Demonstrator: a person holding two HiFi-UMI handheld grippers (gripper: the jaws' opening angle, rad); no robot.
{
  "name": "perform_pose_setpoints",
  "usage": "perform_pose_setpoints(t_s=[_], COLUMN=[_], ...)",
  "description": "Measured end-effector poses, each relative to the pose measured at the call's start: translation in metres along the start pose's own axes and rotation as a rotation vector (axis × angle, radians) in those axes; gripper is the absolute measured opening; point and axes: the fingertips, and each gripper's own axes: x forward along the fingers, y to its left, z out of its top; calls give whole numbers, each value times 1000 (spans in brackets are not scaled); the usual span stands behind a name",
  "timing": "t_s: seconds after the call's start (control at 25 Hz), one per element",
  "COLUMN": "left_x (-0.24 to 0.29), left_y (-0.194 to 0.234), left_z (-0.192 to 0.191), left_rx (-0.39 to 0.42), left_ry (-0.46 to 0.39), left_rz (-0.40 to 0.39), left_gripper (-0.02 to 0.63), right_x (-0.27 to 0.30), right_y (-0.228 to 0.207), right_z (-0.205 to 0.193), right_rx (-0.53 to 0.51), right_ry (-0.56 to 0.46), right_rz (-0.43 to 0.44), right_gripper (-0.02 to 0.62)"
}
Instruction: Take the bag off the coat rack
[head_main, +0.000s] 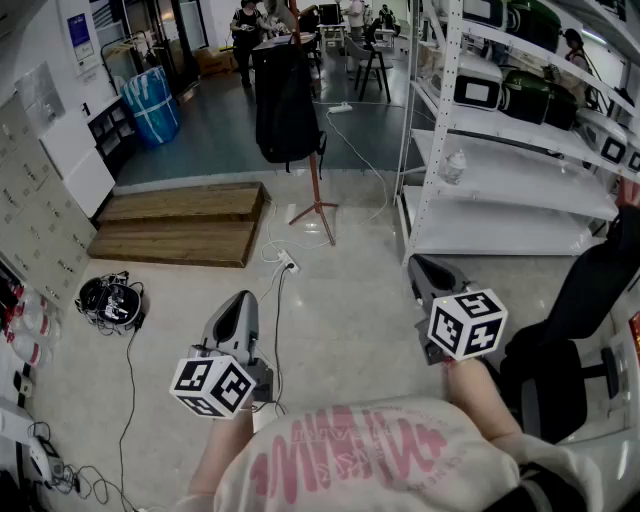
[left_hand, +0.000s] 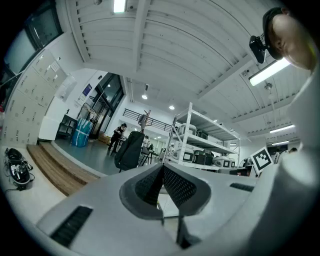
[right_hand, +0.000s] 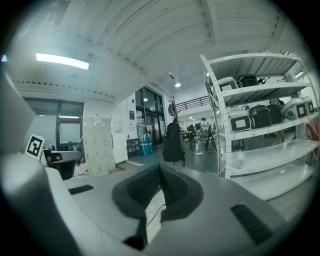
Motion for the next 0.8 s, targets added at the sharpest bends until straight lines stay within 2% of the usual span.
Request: perform_pose_setpoints(t_s=[0.6, 0.8], left_x=[-7, -14], left_y=[18, 37], left_z=[4, 4], left_rx=[-21, -36], left_ry=[-14, -3], left_rz=[4, 10], left_gripper=[5, 5], right_x=[11, 19], right_y=[13, 26], right_z=[-4, -8], right_rx=[2, 7], right_ry=[8, 25], right_rz=[2, 5], right_gripper=[6, 6])
